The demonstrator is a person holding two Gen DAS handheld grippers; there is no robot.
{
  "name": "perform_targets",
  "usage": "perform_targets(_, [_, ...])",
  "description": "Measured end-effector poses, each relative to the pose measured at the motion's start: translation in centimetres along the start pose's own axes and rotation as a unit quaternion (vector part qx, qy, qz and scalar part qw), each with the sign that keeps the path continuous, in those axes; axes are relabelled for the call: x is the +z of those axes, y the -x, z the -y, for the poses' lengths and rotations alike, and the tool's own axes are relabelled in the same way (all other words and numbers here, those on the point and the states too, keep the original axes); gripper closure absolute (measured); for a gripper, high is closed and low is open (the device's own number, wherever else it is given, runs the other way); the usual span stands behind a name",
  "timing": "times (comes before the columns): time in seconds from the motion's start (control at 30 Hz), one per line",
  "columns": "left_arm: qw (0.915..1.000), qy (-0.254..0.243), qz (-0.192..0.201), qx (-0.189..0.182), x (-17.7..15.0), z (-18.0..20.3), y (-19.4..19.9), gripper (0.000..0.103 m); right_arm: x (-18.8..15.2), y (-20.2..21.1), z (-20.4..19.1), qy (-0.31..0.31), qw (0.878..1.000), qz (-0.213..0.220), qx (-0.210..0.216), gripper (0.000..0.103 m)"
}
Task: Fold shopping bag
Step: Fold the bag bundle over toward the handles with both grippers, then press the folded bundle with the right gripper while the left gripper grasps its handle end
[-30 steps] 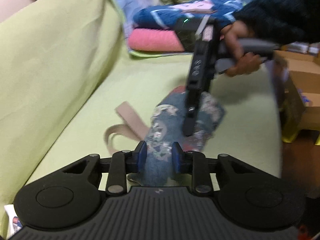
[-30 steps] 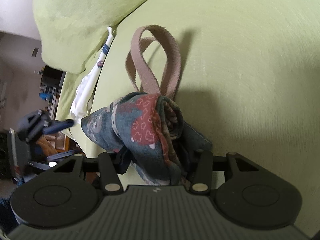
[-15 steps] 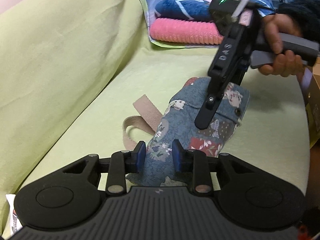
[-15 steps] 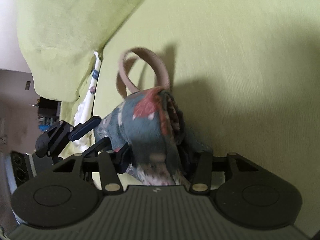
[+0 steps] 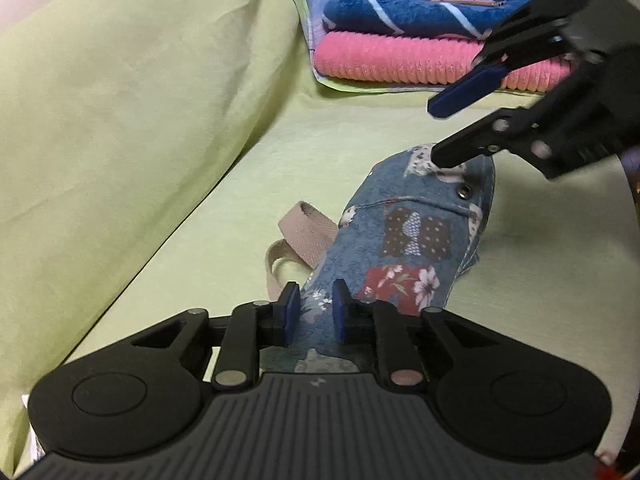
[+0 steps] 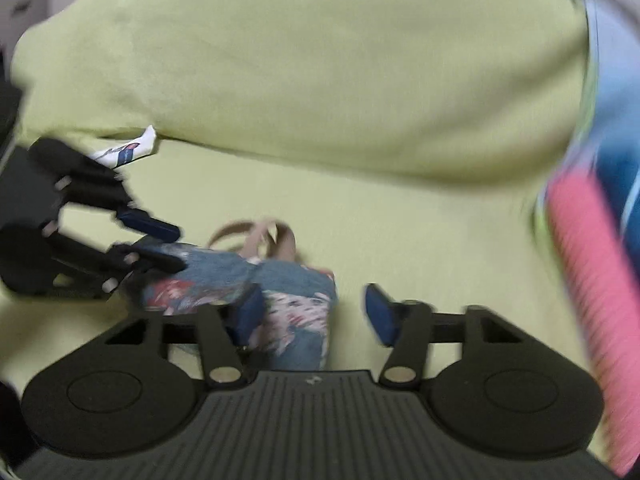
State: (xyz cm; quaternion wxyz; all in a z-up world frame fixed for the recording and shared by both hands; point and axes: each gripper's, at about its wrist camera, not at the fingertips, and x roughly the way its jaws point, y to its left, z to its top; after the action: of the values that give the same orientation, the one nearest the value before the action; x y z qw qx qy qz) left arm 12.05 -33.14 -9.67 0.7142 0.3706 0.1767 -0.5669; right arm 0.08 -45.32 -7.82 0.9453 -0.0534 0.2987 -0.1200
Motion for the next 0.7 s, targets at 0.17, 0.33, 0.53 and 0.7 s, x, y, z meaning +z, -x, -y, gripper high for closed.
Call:
perform_targets(0.17, [1.0, -0.003, 0.002, 0.002, 0.0, -0.1, -0.4, 0.095, -0.8, 0.3, -3.0, 0.055, 0.998, 0.029, 0.017, 0.079])
perform_targets(0.33, [1.0, 0.002, 0.008, 0.004, -0.1, 0.0, -0.8, 0.095, -2.0, -2.6, -2.8, 0.018, 0.999, 0.0, 0.033, 0.081])
perform_targets(0.53, [0.9999, 0.003, 0.007, 0.008, -0.1, 0.1, -1.1, 0.095, -3.0, -3.9, -3.9, 0.022, 0.999, -0.015, 0.025, 0.08])
perform_targets(0.7, [0.9999, 0.008, 0.005, 0.009, 0.1, 0.0, -1.2, 0.095, -2.8, -3.6, -4.5, 0.006, 1.0, -0.019, 0.019, 0.08])
